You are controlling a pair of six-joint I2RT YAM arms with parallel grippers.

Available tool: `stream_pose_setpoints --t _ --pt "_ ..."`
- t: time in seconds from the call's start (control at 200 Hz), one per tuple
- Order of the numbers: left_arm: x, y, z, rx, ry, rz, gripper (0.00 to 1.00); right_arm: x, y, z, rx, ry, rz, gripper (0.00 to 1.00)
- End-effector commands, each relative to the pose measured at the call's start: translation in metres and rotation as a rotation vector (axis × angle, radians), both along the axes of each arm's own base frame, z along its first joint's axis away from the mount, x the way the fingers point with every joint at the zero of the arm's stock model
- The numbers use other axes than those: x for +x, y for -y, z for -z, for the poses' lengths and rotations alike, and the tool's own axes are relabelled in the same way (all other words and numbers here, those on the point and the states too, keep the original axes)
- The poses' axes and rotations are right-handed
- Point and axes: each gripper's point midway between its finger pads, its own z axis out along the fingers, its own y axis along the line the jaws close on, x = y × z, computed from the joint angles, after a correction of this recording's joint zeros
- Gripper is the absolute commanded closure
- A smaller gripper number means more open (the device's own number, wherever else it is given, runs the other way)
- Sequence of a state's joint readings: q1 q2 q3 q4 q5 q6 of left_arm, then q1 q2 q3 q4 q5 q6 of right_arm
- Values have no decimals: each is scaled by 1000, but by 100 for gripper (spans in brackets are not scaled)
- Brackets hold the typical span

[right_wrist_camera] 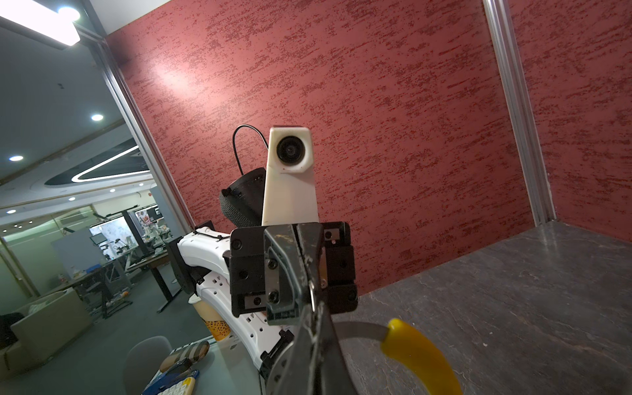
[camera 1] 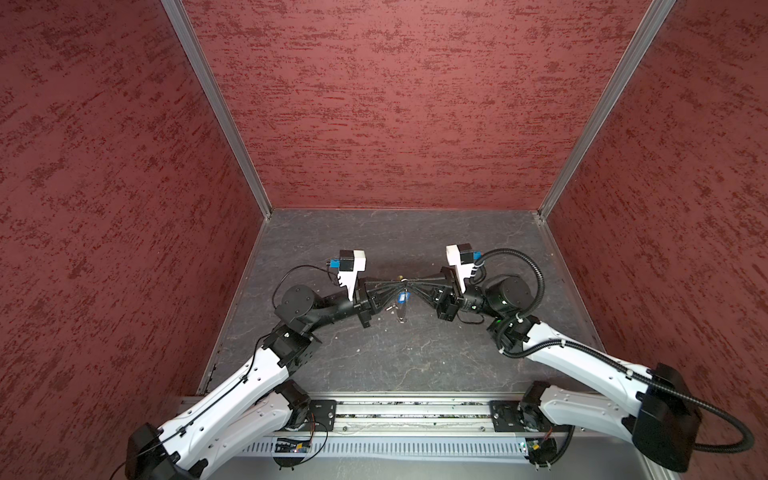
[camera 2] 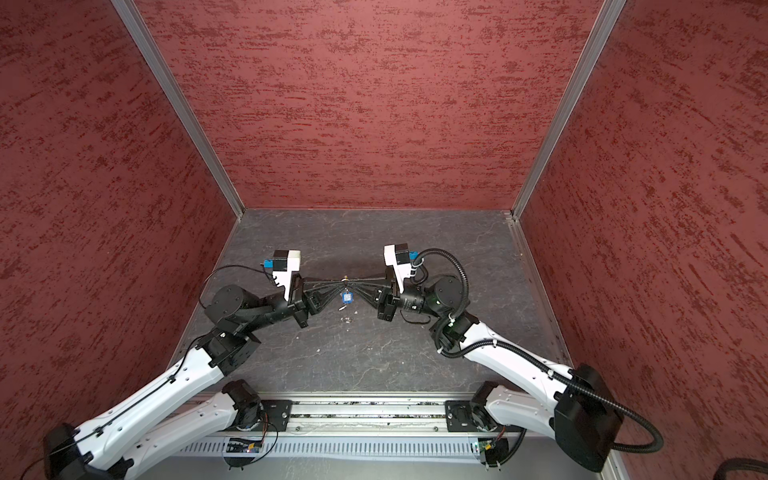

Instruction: Remove the keys from the keyring

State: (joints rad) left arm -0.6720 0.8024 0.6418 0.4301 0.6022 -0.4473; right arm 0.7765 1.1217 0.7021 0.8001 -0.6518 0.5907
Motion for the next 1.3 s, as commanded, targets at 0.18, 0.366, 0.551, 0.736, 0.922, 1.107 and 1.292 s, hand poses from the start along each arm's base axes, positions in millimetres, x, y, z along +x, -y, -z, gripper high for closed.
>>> stream_pose_setpoints --t 0.18,0.366,0.551,0.736,0.922,1.107,1.292 --pt "-8 -7 -17 0 14 -17 100 -4 19 -13 -52 81 122 50" --pt "-11 -9 -20 -5 21 -18 100 -3 10 18 -184 60 100 50" --pt "-13 -10 -20 -3 23 -21 100 1 7 33 -248 66 119 52" --pt "-12 -11 -18 1 18 -34 100 -8 -2 35 -262 88 62 54" --pt "-13 -9 -17 4 20 -26 100 -11 -13 34 -280 112 53 52" --pt "-13 -9 -16 6 18 -26 100 -9 -17 26 -273 137 61 59" --pt "-9 -9 -13 17 4 -49 100 -14 -21 22 -271 147 35 75"
